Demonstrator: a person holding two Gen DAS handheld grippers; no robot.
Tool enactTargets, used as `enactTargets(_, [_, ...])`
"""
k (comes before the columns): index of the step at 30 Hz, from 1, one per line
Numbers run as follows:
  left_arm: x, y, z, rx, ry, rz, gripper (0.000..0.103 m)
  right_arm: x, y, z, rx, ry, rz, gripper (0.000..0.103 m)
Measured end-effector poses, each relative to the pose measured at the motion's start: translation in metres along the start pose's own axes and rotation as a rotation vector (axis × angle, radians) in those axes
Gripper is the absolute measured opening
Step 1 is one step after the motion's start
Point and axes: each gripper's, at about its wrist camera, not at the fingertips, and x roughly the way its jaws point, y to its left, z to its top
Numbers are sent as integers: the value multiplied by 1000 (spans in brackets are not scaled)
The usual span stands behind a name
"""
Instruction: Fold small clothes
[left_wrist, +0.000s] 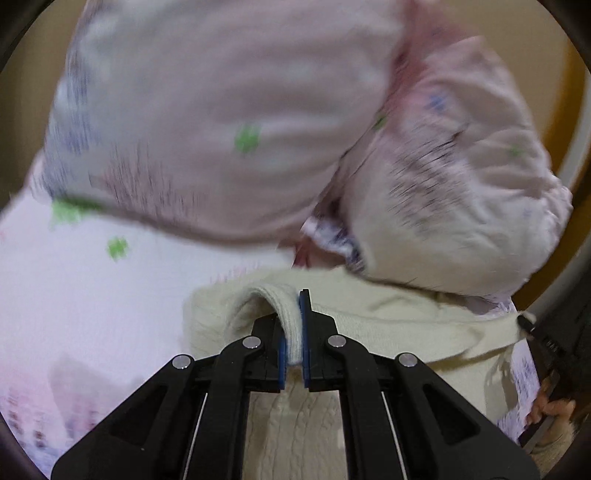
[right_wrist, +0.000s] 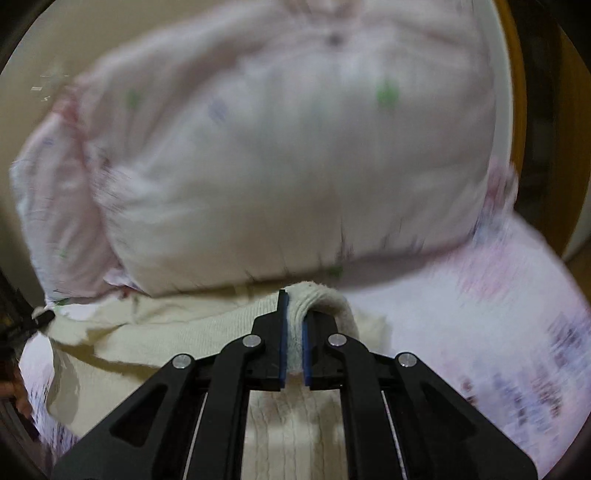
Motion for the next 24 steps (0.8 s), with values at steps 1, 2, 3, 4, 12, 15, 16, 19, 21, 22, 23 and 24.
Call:
enactTargets(1, [12, 7, -1, -34, 27, -7, 5, 11, -2, 0, 11, 28, -6, 6])
enactTargets(2, [16, 10, -2, -49, 38, -12, 5, 22, -4, -2, 22, 56, -11, 6])
enactTargets(3, [21, 14, -2, -52, 39, -26, 5, 29, -5, -2, 30, 73, -16, 6])
enactTargets(4, [25, 16, -2, -63, 48, -33, 5, 36, -7, -1, 39, 90, -16, 7])
enactTargets(12, [33, 23, 2, -127, 92, -80, 15, 52, -29, 2, 168, 141, -9, 51])
enactTargets(15, [17, 27, 3, -128, 59, -60, 50, 37, -38, 0, 173, 125, -4, 52])
enactTargets(16, [9, 28, 2, -116, 45, -47, 51, 29, -44, -4, 176, 126, 2, 52])
enactTargets(19, [-7, 32, -4, -75, 38, -9, 51, 14, -53, -16, 159, 140, 12, 41])
enactTargets(21, [-14, 35, -12, -38, 44, 28, 51, 6, -59, -24, 153, 157, 22, 37])
enactTargets(22, [-16, 36, -17, -19, 51, 43, 51, 5, -60, -27, 149, 166, 28, 36])
enactTargets(23, [-17, 36, -20, -7, 56, 52, 51, 3, -61, -31, 144, 176, 29, 36])
enactTargets(24, [-18, 37, -25, 4, 65, 62, 51, 2, -60, -35, 137, 186, 32, 36])
